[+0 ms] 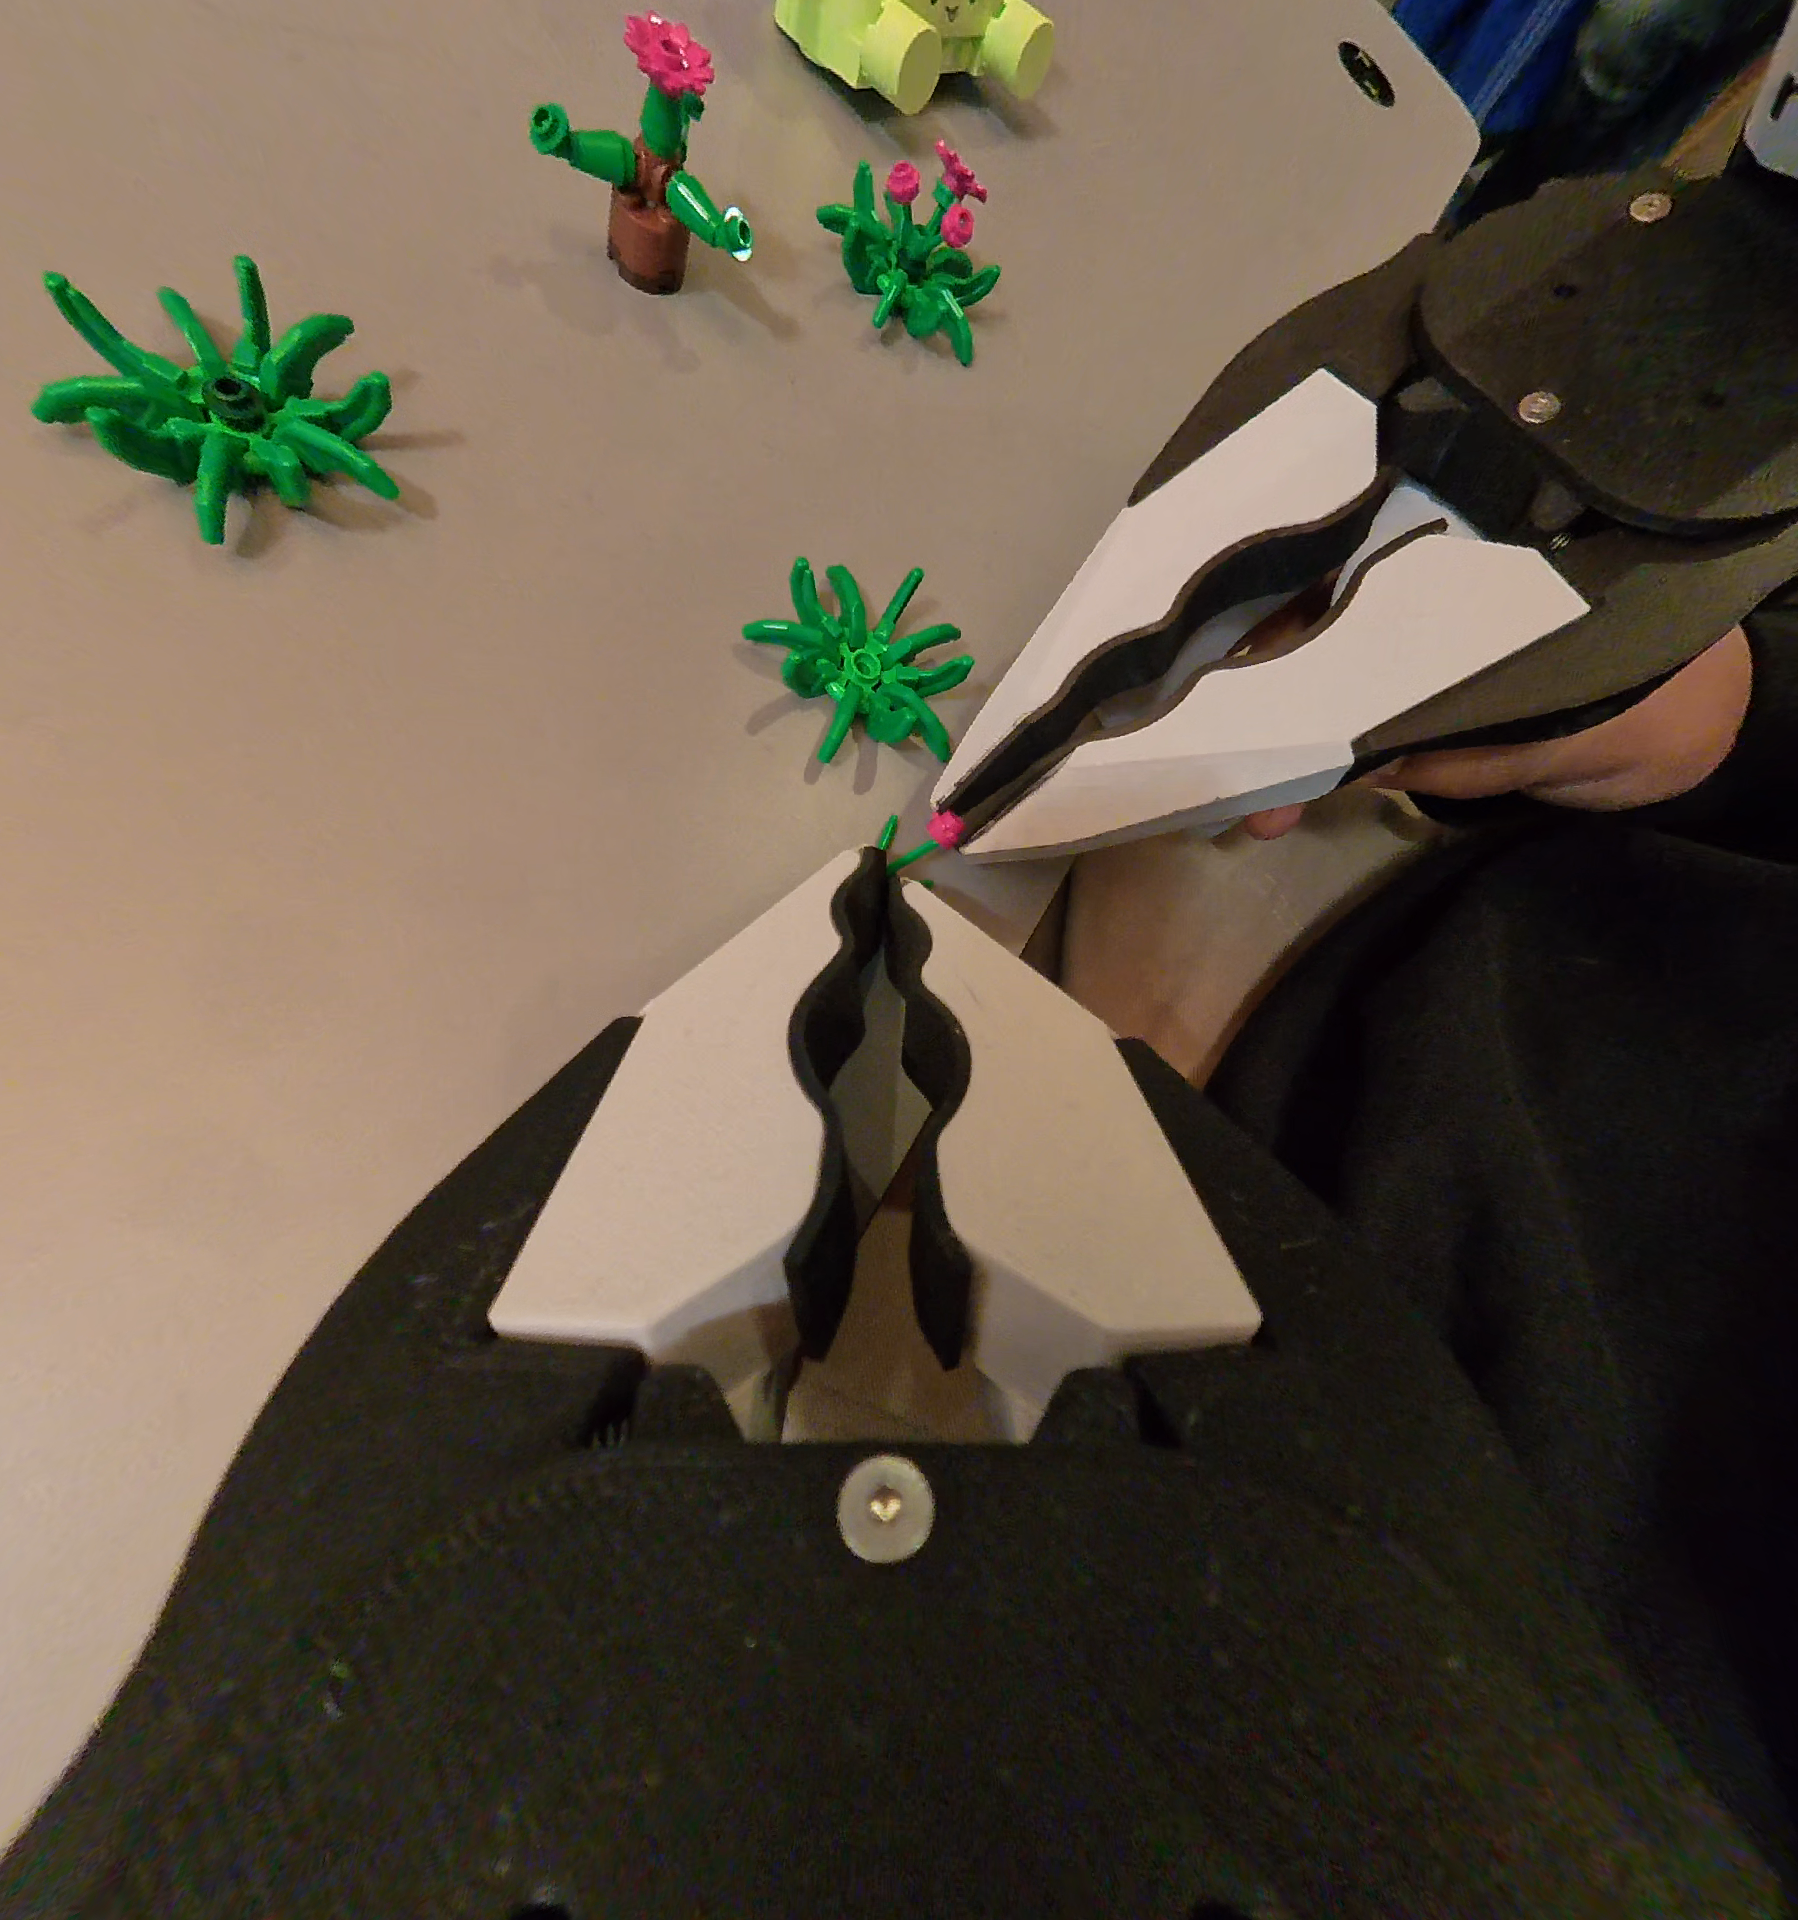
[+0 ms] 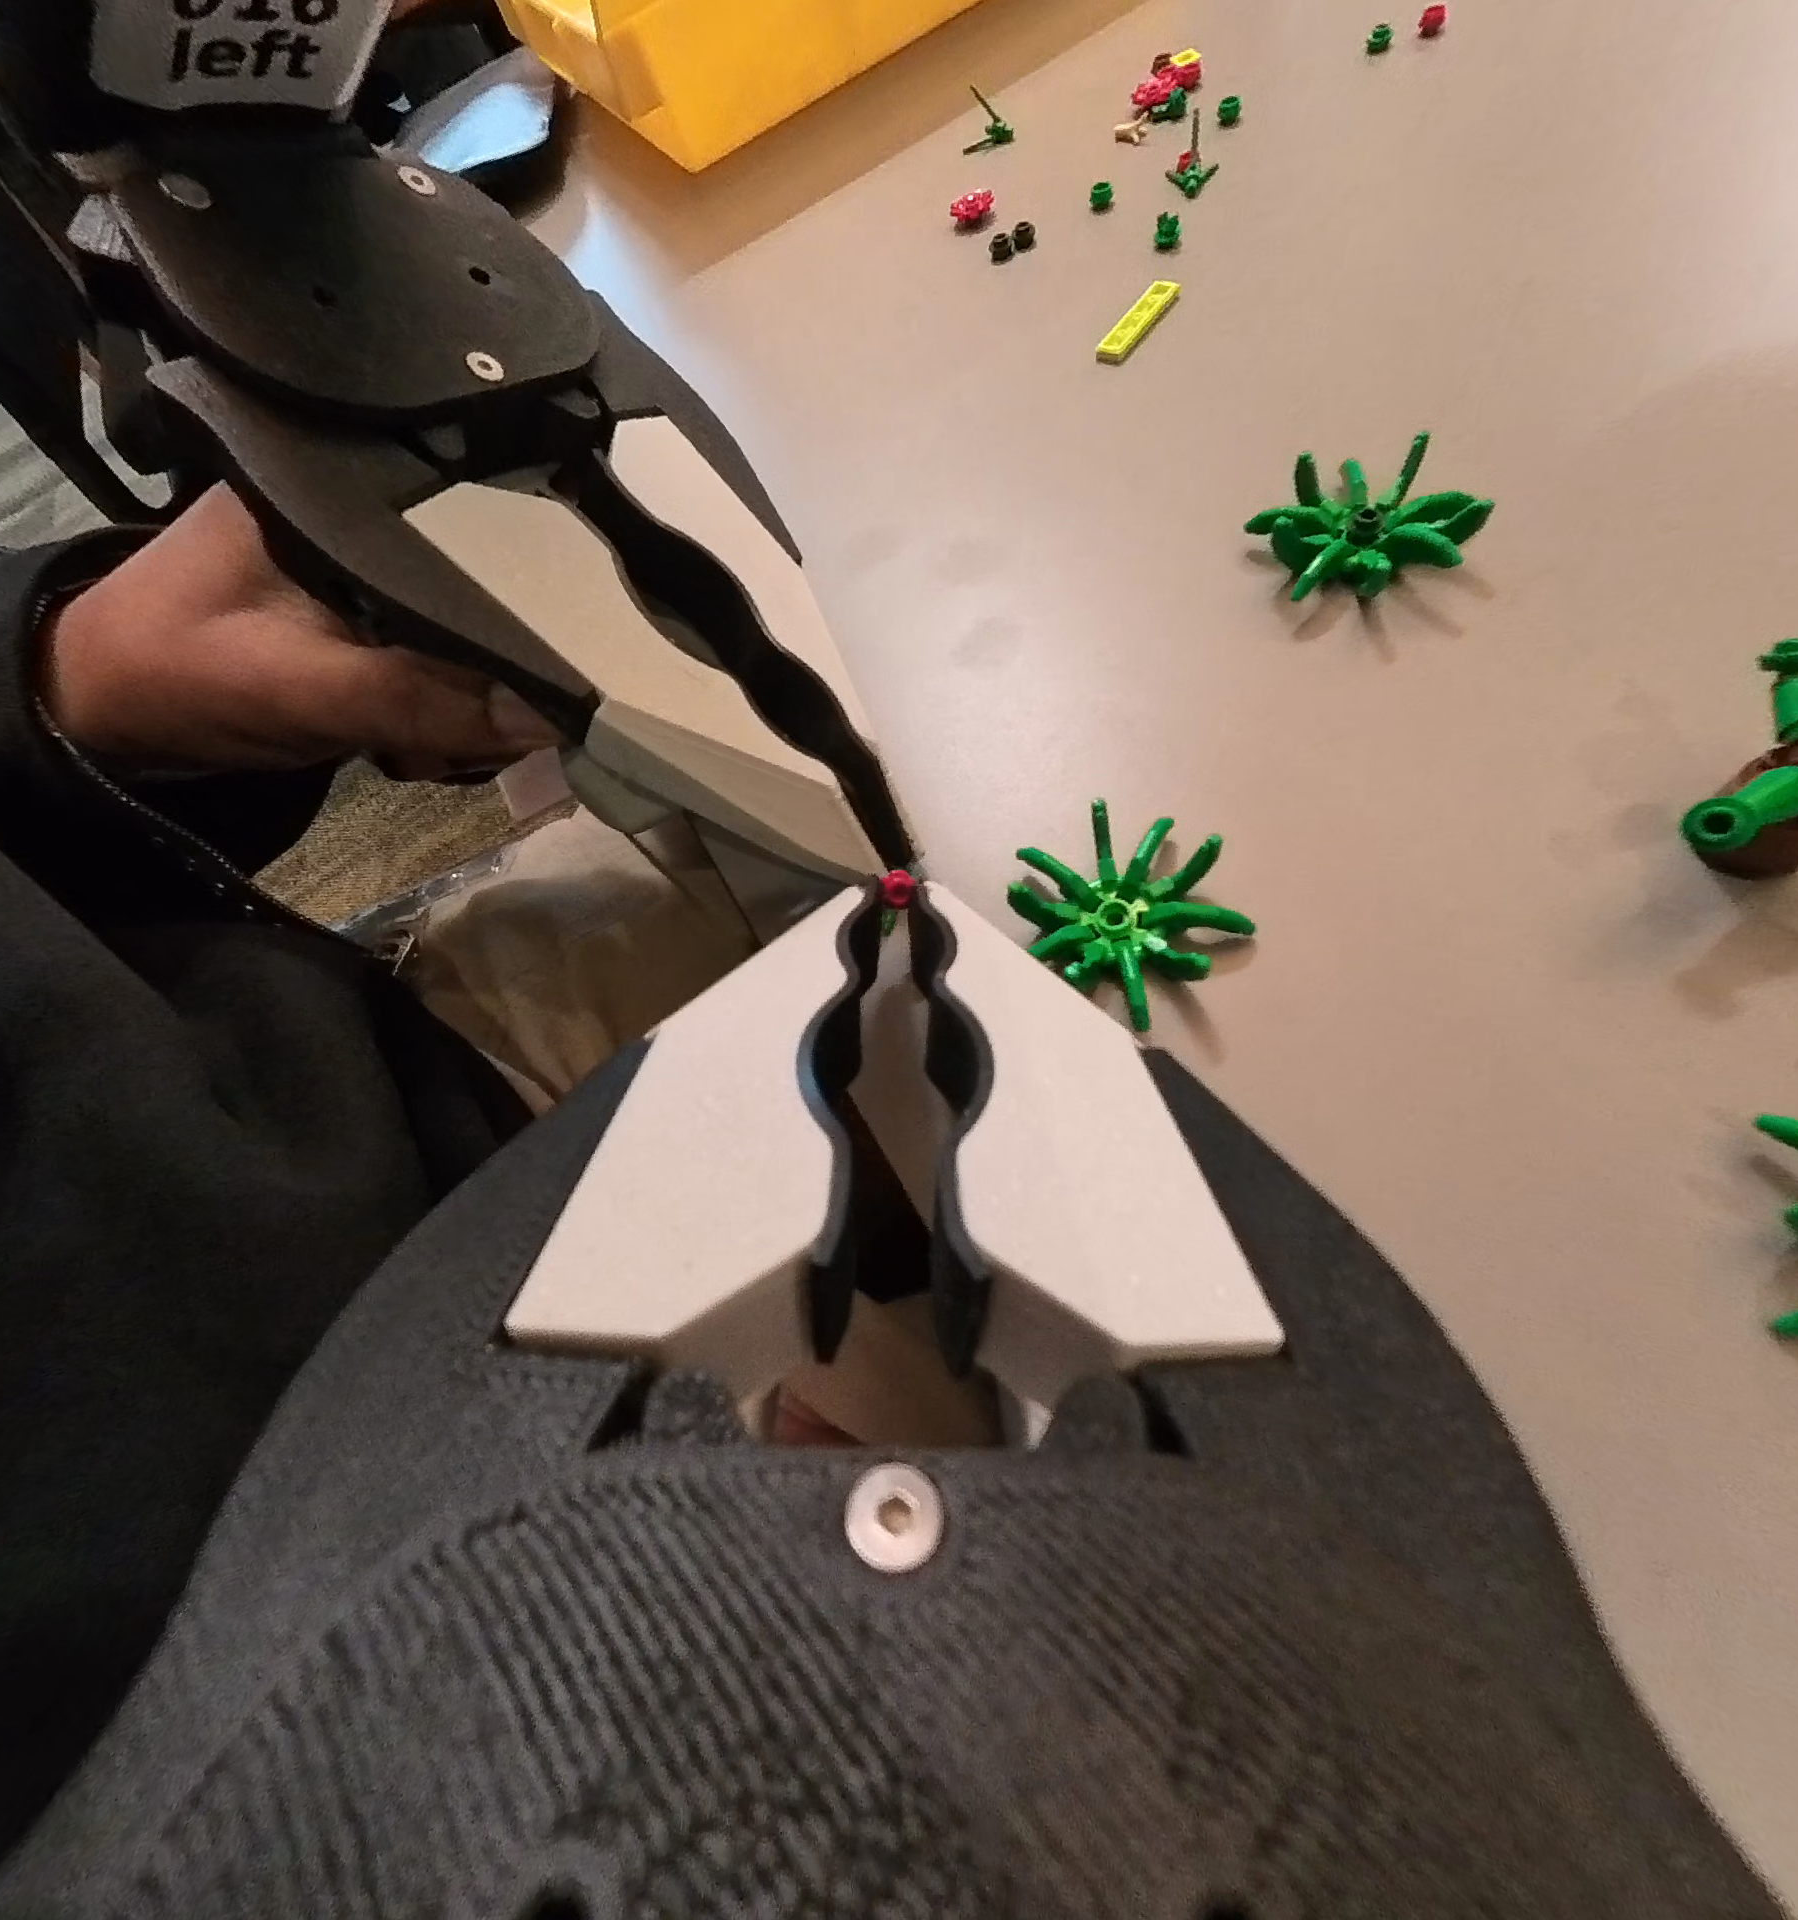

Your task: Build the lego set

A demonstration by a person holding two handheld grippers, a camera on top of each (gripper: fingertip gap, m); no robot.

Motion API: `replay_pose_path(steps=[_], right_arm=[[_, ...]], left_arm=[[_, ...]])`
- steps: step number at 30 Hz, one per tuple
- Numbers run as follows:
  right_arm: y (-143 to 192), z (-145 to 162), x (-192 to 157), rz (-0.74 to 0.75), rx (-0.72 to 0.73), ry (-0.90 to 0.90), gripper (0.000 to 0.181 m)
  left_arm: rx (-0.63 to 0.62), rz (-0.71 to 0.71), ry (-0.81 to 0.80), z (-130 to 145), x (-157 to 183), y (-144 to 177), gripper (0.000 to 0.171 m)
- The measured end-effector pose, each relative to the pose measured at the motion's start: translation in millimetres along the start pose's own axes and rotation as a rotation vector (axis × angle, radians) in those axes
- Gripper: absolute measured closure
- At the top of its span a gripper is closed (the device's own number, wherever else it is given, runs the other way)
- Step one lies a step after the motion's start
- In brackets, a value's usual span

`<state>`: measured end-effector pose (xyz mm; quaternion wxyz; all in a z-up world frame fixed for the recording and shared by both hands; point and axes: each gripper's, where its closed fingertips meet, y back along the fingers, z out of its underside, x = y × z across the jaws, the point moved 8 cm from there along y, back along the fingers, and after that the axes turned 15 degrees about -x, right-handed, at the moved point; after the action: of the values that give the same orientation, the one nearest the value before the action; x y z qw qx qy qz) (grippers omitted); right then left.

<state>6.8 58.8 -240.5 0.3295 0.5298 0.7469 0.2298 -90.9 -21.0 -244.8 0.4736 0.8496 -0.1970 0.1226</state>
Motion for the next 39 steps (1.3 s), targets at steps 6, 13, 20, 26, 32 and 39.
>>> replay_pose_path(steps=[6, 13, 20, 26, 32, 39], right_arm=[[-0.1, 0.4, -1.6, 0.028, 0.005, 0.011, 0.178], [-0.8, 0.8, -5.1, 0.065, 0.02, 0.041, 0.178], [-1.1, -0.1, -5.7, 0.093, 0.014, 0.059, 0.178], [-1.4, -0.8, -5.3, 0.081, 0.008, 0.041, 0.178], [-1.9, -1.5, -5.0, 0.066, -0.001, 0.034, 0.178], [-1.5, -4.6, -4.6, 0.069, -0.037, 0.044, 0.178]], left_arm=[[-0.001, 0.004, 0.006, -0.1, -0.3, 0.0, 0.171], [0.0, 0.007, 0.009, -0.2, -0.2, -0.2, 0.171], [0.002, 0.004, 0.012, -0.2, -0.1, -0.2, 0.171], [0.003, 0.004, 0.015, -0.1, -0.2, -0.2, 0.171], [0.006, -0.001, 0.018, 0.0, -0.2, -0.1, 0.171], [0.006, -0.02, 0.001, -0.2, 0.6, -0.2, 0.171]])
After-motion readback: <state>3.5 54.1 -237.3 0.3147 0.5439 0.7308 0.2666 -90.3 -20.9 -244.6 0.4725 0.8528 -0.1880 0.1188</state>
